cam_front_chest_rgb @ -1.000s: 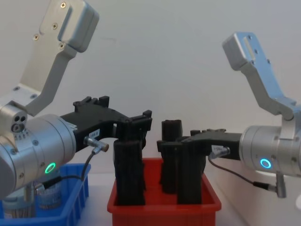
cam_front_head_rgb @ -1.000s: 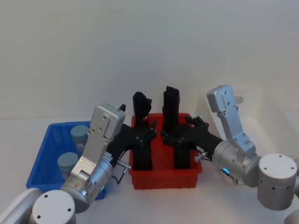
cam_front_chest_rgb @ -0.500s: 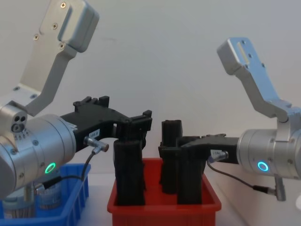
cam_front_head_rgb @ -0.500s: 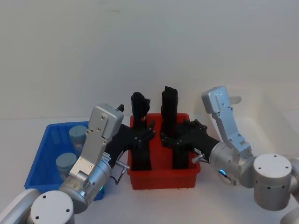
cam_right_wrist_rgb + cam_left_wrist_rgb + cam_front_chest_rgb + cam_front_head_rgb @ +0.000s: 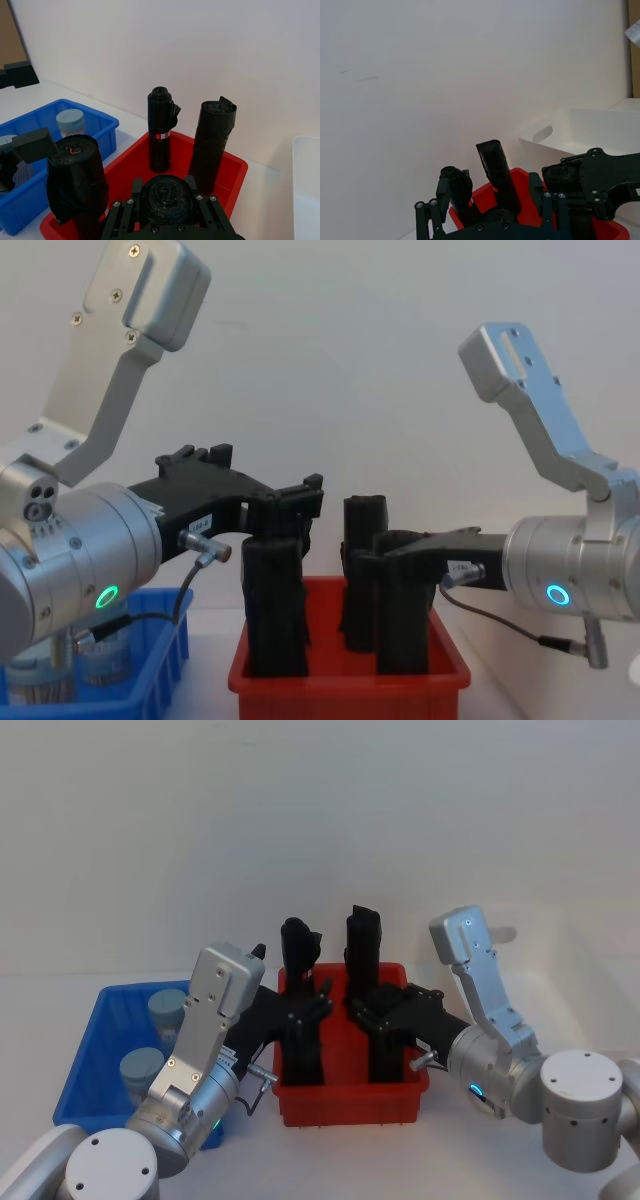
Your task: Pick the cotton swabs from the blue box and place them into the white box.
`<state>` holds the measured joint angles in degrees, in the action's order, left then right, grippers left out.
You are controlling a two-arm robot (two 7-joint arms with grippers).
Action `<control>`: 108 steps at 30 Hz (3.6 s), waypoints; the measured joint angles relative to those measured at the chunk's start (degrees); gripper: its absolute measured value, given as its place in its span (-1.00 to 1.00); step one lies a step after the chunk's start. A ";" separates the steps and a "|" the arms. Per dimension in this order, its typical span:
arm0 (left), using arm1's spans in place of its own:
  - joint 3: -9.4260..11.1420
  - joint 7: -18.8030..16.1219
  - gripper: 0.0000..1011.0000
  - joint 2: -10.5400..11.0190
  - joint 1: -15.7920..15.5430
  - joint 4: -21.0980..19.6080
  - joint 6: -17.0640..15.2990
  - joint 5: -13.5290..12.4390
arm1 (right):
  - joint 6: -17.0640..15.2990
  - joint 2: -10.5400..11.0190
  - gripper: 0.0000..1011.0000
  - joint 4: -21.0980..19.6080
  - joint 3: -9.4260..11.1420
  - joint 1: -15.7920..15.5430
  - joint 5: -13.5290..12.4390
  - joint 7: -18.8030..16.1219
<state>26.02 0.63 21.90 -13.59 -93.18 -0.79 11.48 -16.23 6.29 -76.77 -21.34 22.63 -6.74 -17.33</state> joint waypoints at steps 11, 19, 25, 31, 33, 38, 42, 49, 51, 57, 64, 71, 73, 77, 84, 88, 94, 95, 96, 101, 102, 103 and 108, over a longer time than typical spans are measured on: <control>0.00 0.00 0.98 0.00 0.00 0.00 0.00 0.00 | 0.45 0.10 -0.06 -0.54 0.08 -0.15 -0.19 0.34; 0.00 0.00 0.98 0.00 0.00 0.00 0.00 0.00 | 2.76 0.52 -0.06 -2.71 0.75 -0.44 -1.25 1.49; 0.00 0.00 0.98 0.00 0.00 0.00 0.00 0.00 | 4.58 0.97 -0.06 -4.89 1.43 -0.54 -1.80 2.67; 0.00 0.00 0.98 0.00 0.00 0.01 0.00 0.00 | 6.61 1.59 -0.06 -7.54 2.44 -0.47 -2.11 4.34; 0.00 0.00 0.98 0.00 0.00 0.00 0.00 0.00 | 7.38 1.87 -0.06 -8.59 2.90 -0.32 -2.12 5.10; 0.00 0.00 0.98 0.00 0.00 0.00 0.00 0.00 | 8.98 2.55 -0.06 -10.72 4.09 0.19 -1.69 7.07; 0.00 0.00 0.98 0.00 0.00 0.00 0.00 0.00 | 9.86 2.98 -0.06 -11.83 4.83 0.54 -1.11 8.54; 0.00 0.00 0.98 0.00 0.00 0.00 0.00 0.00 | 11.31 4.09 -0.06 -13.66 6.74 1.55 0.65 12.43; 0.00 0.00 0.98 0.00 0.00 0.00 0.00 0.00 | 11.47 4.28 -0.06 -13.83 7.10 1.78 1.01 13.29; 0.00 0.00 0.98 0.00 0.00 0.00 0.00 0.00 | 11.53 4.91 -0.06 -13.45 8.52 3.16 2.87 16.22; 0.00 0.00 0.98 0.00 0.00 0.00 0.00 0.00 | 10.07 4.93 -0.06 -10.60 9.36 4.92 4.82 18.16; 0.00 0.00 0.98 0.00 0.00 0.00 0.00 0.00 | 8.60 4.33 -0.06 -6.50 9.37 6.45 5.89 18.19; 0.00 0.00 0.98 0.00 0.00 0.00 0.00 0.00 | 8.17 3.98 -0.06 -5.06 9.17 6.98 6.10 17.85; 0.00 0.00 0.98 0.00 0.00 0.00 0.00 0.00 | 7.67 3.27 -0.06 -1.82 8.71 7.95 6.32 17.06; 0.00 0.00 0.98 0.00 0.00 0.00 0.00 0.00 | 7.47 2.18 0.14 2.55 8.06 9.43 6.54 16.04; 0.00 0.00 0.98 0.00 0.00 0.00 0.00 0.00 | 7.41 1.79 0.36 4.15 7.83 9.97 6.62 15.66; 0.00 0.00 0.98 0.00 0.00 0.00 0.00 0.00 | 7.33 1.37 0.73 5.82 7.58 10.54 6.70 15.27; 0.00 0.00 0.98 0.00 0.00 0.00 0.00 0.00 | 7.32 1.32 0.77 6.01 7.56 10.60 6.71 15.24; 0.00 0.00 0.98 0.00 0.00 0.00 0.00 0.00 | 7.32 1.29 0.79 6.16 7.53 10.66 6.71 15.20; 0.00 0.00 0.98 0.00 0.00 0.00 0.00 0.00 | 7.27 1.08 0.98 7.02 7.42 10.93 6.74 14.99; 0.00 0.00 0.98 0.00 0.00 0.00 0.00 0.00 | 7.27 1.05 0.98 7.12 7.41 10.97 6.74 14.97; 0.00 0.00 0.98 0.00 0.00 0.00 -0.01 0.00 | 7.26 1.00 0.98 7.27 7.38 11.02 6.75 14.93; -0.27 -0.58 0.98 0.62 0.54 -0.72 -0.50 0.01 | 7.23 0.92 0.98 7.67 7.32 11.15 6.77 14.84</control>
<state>25.76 0.05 22.51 -13.05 -93.89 -1.29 11.49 -9.00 7.21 -69.10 -14.02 33.79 0.02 -2.48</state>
